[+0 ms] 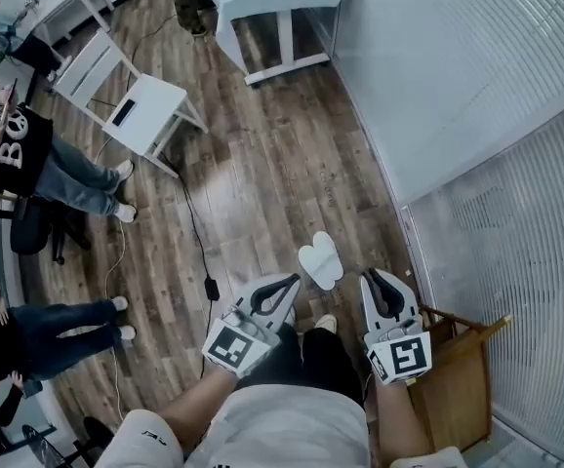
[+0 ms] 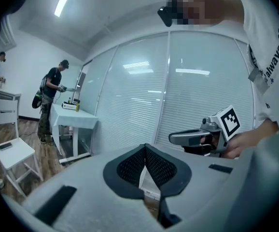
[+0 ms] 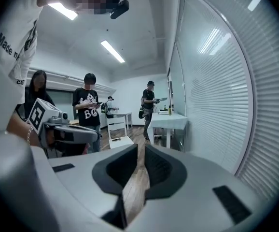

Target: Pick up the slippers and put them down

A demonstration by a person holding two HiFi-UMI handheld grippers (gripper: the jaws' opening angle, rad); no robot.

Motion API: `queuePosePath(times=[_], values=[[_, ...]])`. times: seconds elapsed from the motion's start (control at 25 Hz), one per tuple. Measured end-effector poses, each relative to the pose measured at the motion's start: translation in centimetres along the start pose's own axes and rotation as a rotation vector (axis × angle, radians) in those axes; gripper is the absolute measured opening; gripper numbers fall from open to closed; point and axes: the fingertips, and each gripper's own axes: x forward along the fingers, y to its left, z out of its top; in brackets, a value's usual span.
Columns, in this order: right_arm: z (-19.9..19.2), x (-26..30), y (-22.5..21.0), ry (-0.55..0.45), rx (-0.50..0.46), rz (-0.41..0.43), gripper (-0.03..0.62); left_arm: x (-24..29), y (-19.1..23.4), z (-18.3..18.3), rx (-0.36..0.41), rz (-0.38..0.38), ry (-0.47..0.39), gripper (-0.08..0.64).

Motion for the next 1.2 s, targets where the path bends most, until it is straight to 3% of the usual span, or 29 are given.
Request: queuePosePath(times=[0.2, 0.44, 0.6, 0.88, 1.2], values=[[6.9, -4.1, 1.7, -0.014, -0.001, 0.034, 0.04, -2.0, -3.4, 7.1, 0.031, -0.011, -0.013, 0.012], [14.4, -7.6, 1.9, -0.092, -0.022, 0.051, 0.034, -3.0, -7.1, 13.2, 0.065, -0.05, -0.023, 0.012], [18.4, -10.1, 2.5, -0.122, -0.057, 0.047, 0.032, -4.3, -7.9, 16.7, 0.083, -0.035, -0.085, 0.012], [23.3, -12.9, 3.8, -0.192, -0.089, 0.065, 0.032, -6.1, -10.8, 20.8, 0.106, -0.043, -0.14, 0.012], [25.9, -14.5, 4.9, -0.216, -0.123, 0.06, 0.025, -6.6, -12.3, 23.7, 0.14, -0.077, -0.174, 0.012]])
